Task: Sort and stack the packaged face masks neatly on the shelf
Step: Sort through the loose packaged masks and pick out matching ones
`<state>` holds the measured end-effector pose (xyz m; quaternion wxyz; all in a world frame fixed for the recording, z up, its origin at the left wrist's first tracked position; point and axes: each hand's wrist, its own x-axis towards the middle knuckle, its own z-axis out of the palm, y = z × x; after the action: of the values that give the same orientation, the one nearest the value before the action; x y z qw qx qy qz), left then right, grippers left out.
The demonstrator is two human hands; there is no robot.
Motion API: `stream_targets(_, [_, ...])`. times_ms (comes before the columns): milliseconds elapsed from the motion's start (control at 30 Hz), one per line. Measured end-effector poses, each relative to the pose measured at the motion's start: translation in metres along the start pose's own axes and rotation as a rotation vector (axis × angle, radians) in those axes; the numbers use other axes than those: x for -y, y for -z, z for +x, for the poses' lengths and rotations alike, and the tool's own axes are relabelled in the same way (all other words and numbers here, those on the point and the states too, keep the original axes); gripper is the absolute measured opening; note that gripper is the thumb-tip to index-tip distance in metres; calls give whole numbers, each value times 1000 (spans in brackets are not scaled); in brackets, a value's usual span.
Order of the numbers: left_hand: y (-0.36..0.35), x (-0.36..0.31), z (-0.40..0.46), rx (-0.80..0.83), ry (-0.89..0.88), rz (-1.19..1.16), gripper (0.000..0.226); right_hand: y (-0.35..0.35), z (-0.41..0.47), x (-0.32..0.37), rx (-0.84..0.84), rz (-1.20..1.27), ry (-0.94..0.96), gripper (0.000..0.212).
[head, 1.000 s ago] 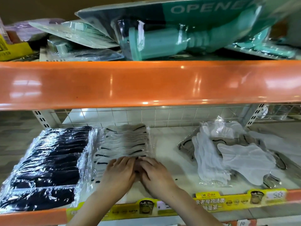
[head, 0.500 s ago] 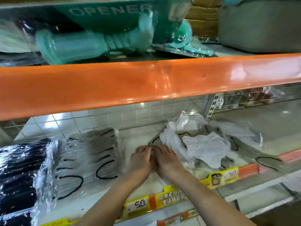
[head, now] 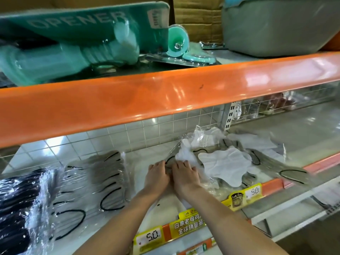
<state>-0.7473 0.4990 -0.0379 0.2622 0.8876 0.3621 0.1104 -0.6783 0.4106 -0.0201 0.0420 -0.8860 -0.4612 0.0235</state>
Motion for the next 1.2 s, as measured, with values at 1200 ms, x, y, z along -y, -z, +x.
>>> stream_targets(1200, [79, 3, -9, 33, 389, -1053, 25, 5, -28, 4, -443, 648, 131, 54])
